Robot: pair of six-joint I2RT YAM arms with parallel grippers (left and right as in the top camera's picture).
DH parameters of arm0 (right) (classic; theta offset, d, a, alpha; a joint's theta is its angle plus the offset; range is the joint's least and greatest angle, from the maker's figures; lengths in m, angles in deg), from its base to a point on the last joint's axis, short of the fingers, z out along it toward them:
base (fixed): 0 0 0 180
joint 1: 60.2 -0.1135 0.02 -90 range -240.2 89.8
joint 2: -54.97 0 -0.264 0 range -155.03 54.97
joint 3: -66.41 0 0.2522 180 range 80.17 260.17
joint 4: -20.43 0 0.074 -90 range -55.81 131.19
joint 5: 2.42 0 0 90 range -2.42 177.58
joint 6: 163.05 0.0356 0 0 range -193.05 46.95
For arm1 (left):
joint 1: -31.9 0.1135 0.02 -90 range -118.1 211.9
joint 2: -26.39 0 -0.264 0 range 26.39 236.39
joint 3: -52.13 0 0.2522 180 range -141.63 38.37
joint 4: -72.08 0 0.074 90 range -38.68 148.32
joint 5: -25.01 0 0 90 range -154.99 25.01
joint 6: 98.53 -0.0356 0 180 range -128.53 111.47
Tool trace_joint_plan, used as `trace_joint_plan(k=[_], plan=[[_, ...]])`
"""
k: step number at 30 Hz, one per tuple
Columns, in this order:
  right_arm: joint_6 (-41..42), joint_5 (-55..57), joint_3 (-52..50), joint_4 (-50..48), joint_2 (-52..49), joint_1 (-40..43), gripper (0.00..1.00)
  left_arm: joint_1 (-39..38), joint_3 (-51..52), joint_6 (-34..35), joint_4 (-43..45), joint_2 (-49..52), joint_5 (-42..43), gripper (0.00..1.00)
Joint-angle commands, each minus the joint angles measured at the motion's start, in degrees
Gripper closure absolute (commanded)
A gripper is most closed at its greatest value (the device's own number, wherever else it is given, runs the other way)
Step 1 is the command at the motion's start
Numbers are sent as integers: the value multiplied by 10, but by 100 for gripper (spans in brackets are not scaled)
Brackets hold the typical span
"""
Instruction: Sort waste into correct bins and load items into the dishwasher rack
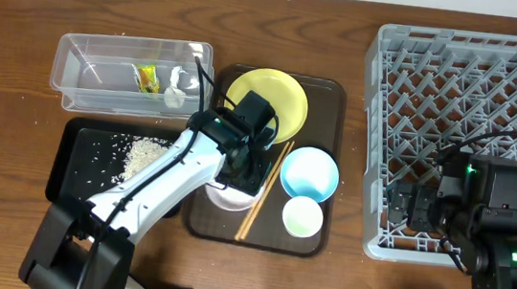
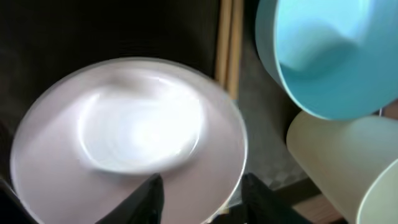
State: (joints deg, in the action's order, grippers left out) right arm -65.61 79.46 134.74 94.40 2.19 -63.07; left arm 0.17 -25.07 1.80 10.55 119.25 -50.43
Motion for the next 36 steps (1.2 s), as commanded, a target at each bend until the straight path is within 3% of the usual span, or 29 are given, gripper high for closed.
trace_joint_plan(k=[1,8,25,33,36], plan=[[7,-3,9,0,2,-5,1,-1,-16,1,-16,-17,-4,51],[7,-3,9,0,2,-5,1,-14,-22,-2,-12,-65,66,43],[7,-3,9,1,2,-5,1,-124,8,16,39,5,34,42],[7,-3,9,3,2,-5,1,-124,8,39,57,50,43,85],[7,-3,9,5,2,-5,1,-124,7,39,54,40,43,93]])
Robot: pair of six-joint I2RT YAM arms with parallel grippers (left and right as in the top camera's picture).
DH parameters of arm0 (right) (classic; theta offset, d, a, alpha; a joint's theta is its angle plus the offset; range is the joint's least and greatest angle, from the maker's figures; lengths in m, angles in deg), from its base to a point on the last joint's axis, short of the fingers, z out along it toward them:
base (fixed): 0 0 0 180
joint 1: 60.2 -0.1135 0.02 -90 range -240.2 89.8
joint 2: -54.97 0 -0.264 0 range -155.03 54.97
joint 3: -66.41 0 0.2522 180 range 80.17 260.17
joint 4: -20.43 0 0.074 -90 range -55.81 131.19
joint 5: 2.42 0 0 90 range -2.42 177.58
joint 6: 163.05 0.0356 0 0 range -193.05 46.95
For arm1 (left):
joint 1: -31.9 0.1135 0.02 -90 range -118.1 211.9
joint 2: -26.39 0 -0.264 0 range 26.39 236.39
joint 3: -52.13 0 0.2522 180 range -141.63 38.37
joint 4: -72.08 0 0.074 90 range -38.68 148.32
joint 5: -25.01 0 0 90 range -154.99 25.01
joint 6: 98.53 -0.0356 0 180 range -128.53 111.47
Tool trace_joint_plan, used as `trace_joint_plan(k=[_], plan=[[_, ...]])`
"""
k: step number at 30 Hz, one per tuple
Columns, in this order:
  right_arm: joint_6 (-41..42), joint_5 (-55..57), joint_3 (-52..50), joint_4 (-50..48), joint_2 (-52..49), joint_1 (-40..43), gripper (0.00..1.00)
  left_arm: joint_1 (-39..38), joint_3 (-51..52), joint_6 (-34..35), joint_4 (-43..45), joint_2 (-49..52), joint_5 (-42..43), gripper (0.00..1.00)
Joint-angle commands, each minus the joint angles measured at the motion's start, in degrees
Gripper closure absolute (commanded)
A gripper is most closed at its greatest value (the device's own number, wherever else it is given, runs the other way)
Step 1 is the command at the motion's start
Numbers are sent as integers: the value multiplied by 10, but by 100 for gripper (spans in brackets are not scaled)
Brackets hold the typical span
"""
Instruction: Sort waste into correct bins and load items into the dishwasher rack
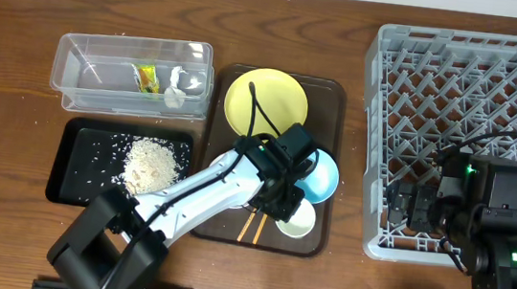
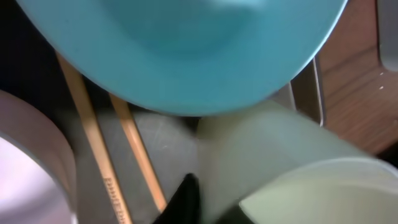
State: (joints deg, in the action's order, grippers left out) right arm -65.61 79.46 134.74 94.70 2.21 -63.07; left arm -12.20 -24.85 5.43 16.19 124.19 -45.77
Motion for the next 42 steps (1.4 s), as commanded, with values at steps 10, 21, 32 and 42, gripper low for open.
trace_joint_plan(k=[10,21,32,42], plan=[[7,26,9,-31,2,-5,1,59,-12,3,-81,-125,0,94],[-18,-169,9,-115,-10,-5,15,252,-11,65,94,-150,297,94],[-163,-453,-30,-96,-76,-6,3,270,-11,119,201,-8,668,94],[-163,-527,-46,-210,-145,-6,5,261,-11,132,200,0,669,94]])
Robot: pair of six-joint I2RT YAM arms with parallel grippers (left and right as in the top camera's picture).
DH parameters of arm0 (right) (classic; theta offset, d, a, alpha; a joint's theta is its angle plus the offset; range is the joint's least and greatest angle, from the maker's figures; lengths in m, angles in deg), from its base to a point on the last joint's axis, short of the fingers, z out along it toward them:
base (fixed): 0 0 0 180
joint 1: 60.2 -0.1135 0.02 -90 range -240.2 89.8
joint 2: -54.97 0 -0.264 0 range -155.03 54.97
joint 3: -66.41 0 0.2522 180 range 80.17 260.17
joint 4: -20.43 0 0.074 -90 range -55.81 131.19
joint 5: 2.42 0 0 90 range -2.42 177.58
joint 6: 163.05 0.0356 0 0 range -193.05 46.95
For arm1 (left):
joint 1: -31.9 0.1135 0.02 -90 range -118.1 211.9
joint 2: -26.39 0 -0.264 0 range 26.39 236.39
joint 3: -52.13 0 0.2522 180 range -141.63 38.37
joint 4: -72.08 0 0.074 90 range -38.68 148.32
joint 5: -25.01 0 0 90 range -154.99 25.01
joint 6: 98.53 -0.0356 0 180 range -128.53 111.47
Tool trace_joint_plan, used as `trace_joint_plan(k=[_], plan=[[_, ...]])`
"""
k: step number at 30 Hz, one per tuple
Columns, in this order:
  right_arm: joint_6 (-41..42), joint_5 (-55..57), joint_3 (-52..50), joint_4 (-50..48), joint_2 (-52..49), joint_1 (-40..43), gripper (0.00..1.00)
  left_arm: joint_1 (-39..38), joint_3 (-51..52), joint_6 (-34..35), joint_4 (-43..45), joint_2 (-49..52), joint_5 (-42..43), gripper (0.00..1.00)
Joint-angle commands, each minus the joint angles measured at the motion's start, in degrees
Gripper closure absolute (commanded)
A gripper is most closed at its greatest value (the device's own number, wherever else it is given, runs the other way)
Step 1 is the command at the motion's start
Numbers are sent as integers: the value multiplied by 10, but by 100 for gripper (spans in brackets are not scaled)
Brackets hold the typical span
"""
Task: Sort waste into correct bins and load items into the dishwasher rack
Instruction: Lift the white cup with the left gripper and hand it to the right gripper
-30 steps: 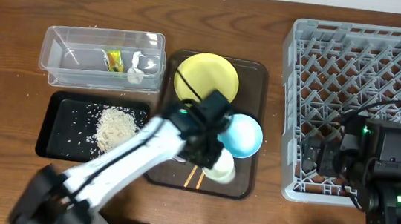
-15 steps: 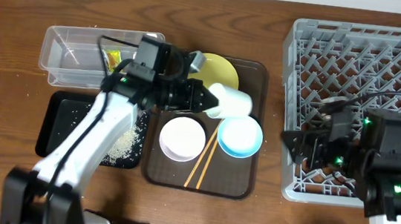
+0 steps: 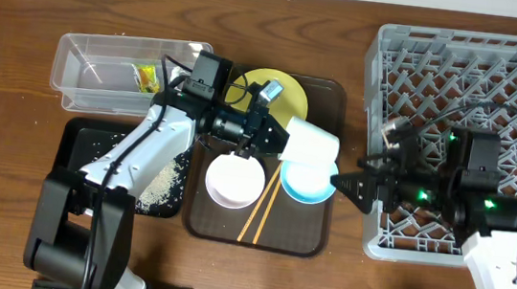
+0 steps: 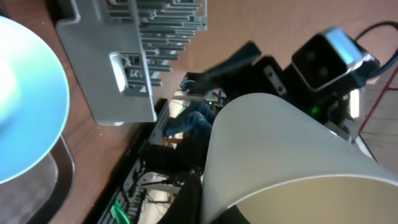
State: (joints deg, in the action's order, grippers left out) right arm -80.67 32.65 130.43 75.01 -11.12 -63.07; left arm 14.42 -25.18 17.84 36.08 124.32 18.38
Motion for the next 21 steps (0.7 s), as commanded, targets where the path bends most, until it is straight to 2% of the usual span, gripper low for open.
trace_joint_plan(k=[1,8,12,17,21], plan=[[-12,-79,-3,-28,-21,-6,5,-9,-7,8,1,-1,28,94],[-12,-171,-3,-85,-54,-14,8,-16,-7,8,1,-1,26,94],[-12,-174,-3,-108,-55,-37,10,-16,-7,14,2,-1,26,94],[-10,-173,-3,-138,-55,-56,19,-16,-7,16,1,-1,26,94],[3,-163,-3,-149,-55,-56,20,-16,-7,23,1,-1,26,94]])
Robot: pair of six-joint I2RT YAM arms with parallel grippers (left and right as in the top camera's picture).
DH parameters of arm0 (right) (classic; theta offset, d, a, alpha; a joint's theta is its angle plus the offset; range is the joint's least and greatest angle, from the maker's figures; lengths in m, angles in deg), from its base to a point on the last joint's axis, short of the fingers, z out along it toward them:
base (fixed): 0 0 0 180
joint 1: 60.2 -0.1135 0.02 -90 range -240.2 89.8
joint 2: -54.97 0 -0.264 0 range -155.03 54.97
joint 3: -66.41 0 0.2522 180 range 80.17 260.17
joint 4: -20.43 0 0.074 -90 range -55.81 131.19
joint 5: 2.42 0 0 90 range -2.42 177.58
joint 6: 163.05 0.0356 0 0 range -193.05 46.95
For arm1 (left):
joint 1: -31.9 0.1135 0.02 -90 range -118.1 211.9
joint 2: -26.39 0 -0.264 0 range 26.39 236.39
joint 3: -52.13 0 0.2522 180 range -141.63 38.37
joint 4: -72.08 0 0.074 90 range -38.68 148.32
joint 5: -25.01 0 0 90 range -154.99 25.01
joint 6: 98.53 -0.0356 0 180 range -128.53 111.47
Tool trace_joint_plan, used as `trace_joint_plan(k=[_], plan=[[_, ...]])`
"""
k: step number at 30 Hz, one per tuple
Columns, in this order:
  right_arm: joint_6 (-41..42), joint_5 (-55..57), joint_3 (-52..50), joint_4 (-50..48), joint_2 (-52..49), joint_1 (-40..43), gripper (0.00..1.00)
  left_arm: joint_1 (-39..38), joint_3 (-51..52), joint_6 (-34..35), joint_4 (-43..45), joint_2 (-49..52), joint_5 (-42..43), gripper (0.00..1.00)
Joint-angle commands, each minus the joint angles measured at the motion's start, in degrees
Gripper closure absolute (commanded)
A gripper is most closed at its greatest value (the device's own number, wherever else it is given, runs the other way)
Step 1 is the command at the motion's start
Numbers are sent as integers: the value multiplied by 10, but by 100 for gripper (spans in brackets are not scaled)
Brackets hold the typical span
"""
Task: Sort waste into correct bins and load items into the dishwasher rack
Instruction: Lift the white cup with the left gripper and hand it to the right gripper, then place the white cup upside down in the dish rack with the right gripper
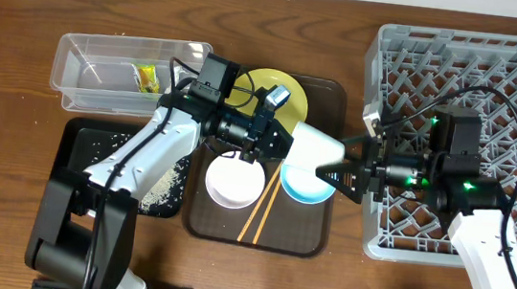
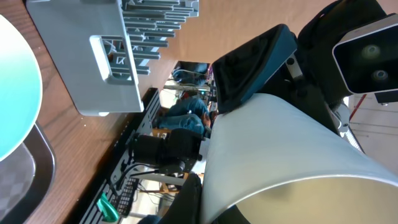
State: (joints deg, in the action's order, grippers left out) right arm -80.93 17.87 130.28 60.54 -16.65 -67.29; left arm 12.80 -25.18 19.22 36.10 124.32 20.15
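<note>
My left gripper (image 1: 278,143) is shut on the rim of a pale cup (image 1: 312,150), holding it on its side above the brown tray (image 1: 332,102). The cup (image 2: 298,155) fills the left wrist view, base pointing right. My right gripper (image 1: 341,163) is open, and its dark fingers (image 2: 261,62) flank the cup's base. Below the cup a blue bowl (image 1: 304,186) sits on the tray, beside a white bowl (image 1: 233,182), chopsticks (image 1: 259,208) and a yellow plate (image 1: 257,85). The grey dishwasher rack (image 1: 477,81) stands at the right.
A clear bin (image 1: 102,75) holding wrappers stands at the back left. In front of it lies a black tray (image 1: 79,159) scattered with rice. The rack's corner (image 2: 118,68) and the blue bowl's edge (image 2: 12,93) show in the left wrist view.
My right gripper has moved left from just off the cup's base to around it. The left gripper still holds the cup sideways in almost the same place.
My left gripper was over the white bowl on the tray. Then it was down at the pale cup beside the blue bowl. Then it held the cup lifted on its side, base toward the right arm, whose gripper now surrounds that base.
</note>
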Motion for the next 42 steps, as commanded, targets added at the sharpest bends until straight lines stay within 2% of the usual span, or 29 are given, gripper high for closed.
trace_joint_plan(k=[1,4,7,14,18,20,26,29,31,35,42], plan=[[6,-13,-2,-4,0,-14,22,0,-7,9,1,-1,8,94],[6,-10,-2,-4,0,-15,27,0,-7,9,1,-1,8,94],[6,-3,-2,-4,0,-15,37,0,-7,9,1,-1,8,94],[12,24,-2,-4,0,-15,47,0,-7,10,1,-1,8,93],[13,45,-2,-2,0,-15,53,0,-7,-2,2,-1,-20,83],[24,68,-2,-2,0,-15,57,0,-7,-8,1,-1,-60,70],[51,187,5,14,2,-14,64,7,-8,-57,-54,-4,-235,53],[50,255,29,63,6,-14,66,21,-8,-93,-110,-19,-318,50],[50,304,59,111,9,-12,71,35,-8,-112,-147,-38,-372,50],[50,377,145,220,11,0,77,64,-8,-134,-207,-98,-479,49],[94,557,280,388,11,36,79,92,-8,-142,-261,-209,-589,44]])
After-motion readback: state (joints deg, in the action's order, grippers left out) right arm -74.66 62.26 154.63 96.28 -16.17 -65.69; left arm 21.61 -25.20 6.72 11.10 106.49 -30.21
